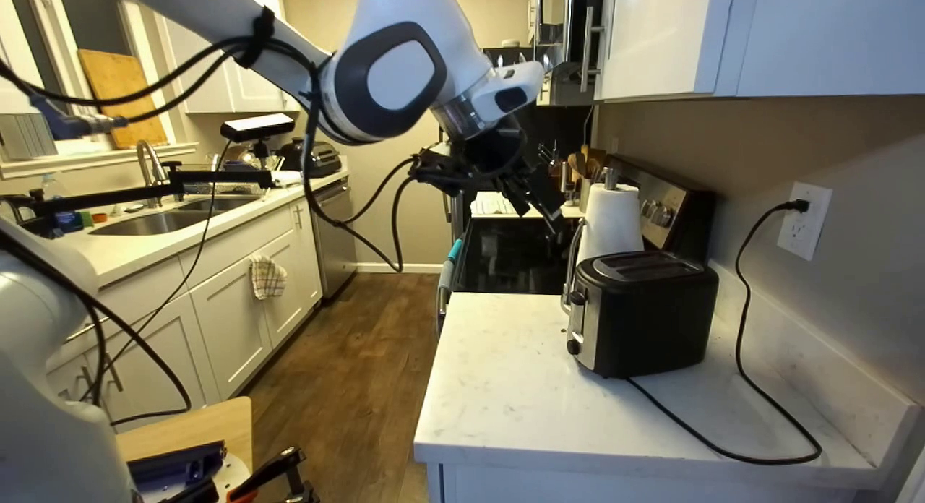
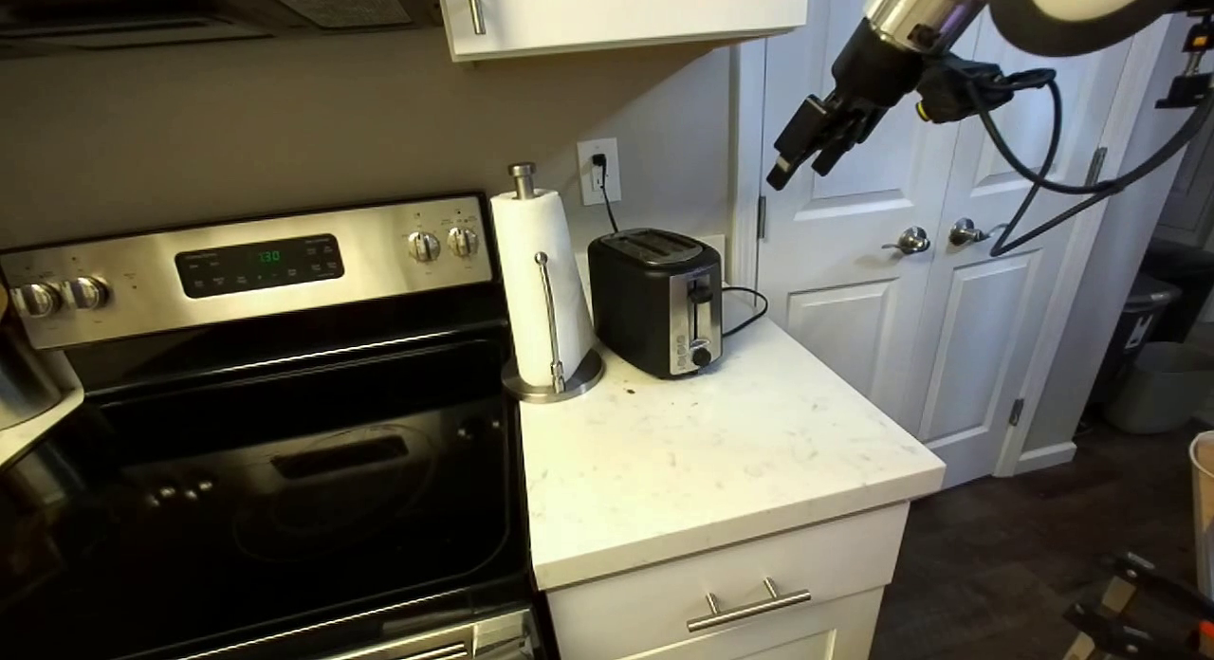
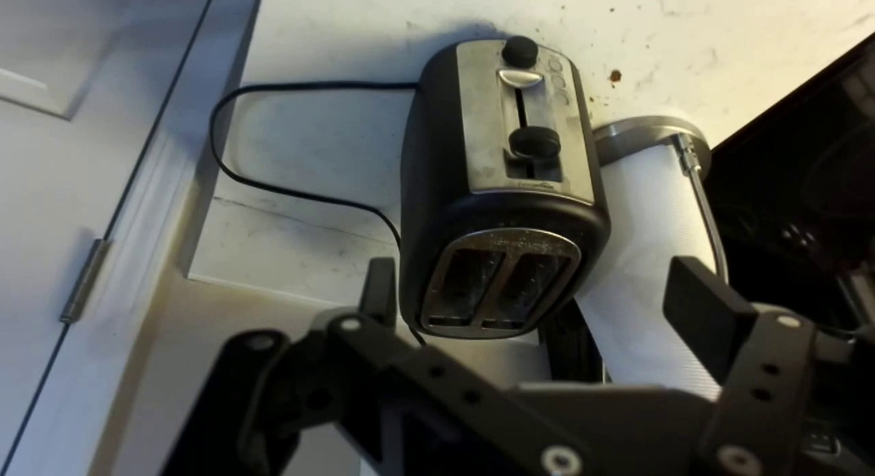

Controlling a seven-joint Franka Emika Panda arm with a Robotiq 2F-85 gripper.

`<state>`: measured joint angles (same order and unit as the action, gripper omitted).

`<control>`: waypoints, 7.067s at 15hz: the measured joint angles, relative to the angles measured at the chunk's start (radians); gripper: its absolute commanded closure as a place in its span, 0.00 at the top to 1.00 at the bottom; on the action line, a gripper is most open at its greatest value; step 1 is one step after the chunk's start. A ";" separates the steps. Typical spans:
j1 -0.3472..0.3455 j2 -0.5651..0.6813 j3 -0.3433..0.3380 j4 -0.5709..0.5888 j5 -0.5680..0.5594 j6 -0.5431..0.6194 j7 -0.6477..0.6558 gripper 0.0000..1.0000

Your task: Turn on the toaster

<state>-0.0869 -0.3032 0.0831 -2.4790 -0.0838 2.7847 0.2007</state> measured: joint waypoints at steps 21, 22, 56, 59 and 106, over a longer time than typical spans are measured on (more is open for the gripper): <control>0.022 0.458 0.033 0.292 -0.065 0.101 0.055 0.00; 0.027 0.465 0.023 0.292 -0.086 0.106 0.072 0.00; 0.220 0.544 -0.167 0.288 -0.574 0.131 0.553 0.00; 0.219 0.564 -0.160 0.289 -0.546 0.131 0.552 0.00; 0.169 0.450 -0.151 0.232 -0.437 0.131 0.404 0.00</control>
<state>0.0822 0.1469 -0.0678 -2.2472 -0.5205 2.9161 0.6043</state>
